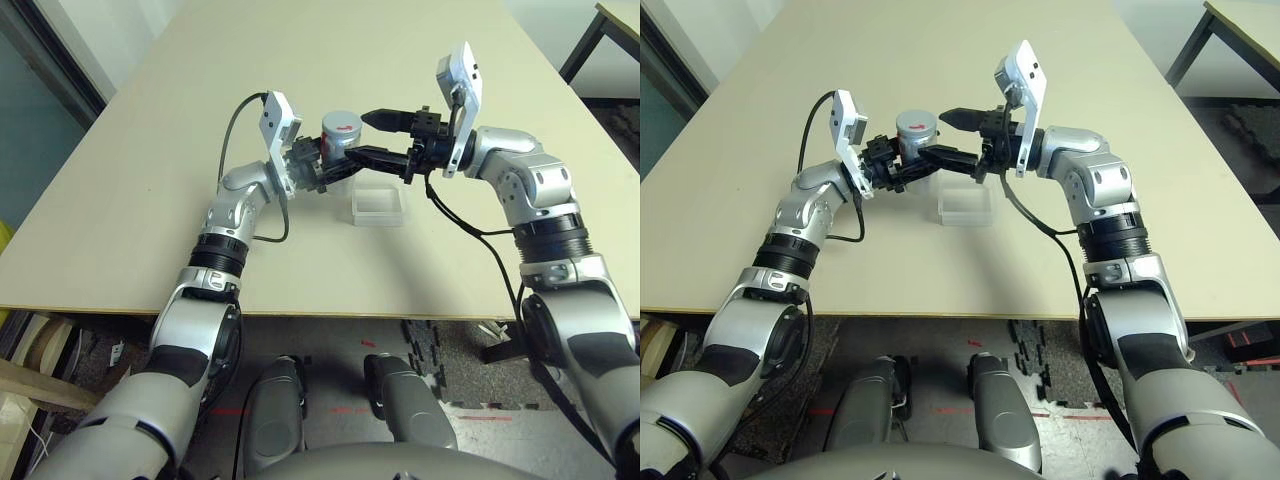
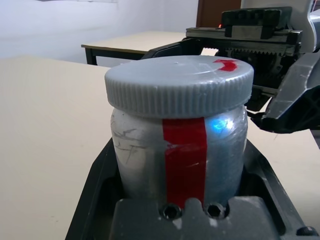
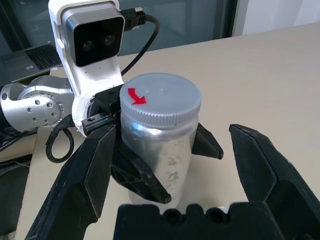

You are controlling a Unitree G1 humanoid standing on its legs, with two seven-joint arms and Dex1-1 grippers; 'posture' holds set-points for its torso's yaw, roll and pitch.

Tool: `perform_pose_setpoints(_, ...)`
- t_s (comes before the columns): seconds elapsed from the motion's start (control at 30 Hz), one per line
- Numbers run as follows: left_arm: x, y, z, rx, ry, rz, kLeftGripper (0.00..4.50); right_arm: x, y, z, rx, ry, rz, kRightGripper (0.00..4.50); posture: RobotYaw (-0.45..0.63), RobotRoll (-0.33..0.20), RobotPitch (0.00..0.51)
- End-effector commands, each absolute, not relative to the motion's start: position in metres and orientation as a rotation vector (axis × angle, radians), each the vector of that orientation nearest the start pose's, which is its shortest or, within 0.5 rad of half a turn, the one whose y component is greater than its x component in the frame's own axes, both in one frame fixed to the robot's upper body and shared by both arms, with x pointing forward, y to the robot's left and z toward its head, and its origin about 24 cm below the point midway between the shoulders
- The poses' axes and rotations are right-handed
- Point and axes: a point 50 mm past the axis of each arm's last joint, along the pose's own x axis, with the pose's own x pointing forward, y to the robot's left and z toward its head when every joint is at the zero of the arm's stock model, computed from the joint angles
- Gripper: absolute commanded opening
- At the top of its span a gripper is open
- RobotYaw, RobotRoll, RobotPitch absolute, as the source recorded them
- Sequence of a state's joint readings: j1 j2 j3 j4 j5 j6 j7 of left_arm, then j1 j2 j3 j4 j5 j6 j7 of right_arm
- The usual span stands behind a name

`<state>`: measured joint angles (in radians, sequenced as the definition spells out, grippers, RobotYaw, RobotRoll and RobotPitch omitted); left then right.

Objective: Pour the medicine from the bottle into the box.

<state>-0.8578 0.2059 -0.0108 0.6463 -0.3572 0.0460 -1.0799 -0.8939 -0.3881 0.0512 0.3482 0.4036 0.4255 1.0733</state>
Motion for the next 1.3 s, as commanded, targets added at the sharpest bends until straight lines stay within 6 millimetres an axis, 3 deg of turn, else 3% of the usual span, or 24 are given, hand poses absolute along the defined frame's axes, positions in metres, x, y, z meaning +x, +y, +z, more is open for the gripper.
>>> perform_pose_setpoints(0.03,0.363,0.095,0.166,-0.024,-0.191,-1.223,2.6,0.354,-0.127,0.22,-0.092,-0.086,1.203,4.5,-0.23,0.0,0.125)
perform_pose_setpoints(1.03,0.358,0.09,0.149,-0.011,-0.147,-1.25,2.6,0.353,-0.117,0.223,-0.055,-0.086,1.256,4.5,-0.23,0.0,0.132)
perform_pose_setpoints(1.13,0.358,0.09,0.149,-0.009,-0.147,-1.251,2.6,0.352,-0.116,0.223,-0.052,-0.081,1.268,3.89,-0.23,0.0,0.133)
perform_pose_setpoints(1.27,0.358,0.09,0.15,-0.006,-0.149,-1.255,2.6,0.35,-0.116,0.222,-0.056,-0.072,1.289,2.57,-0.23,0.0,0.132)
perform_pose_setpoints(1.3,0.358,0.089,0.151,-0.005,-0.151,-1.256,2.6,0.35,-0.115,0.222,-0.058,-0.07,1.295,2.57,-0.23,0.0,0.132)
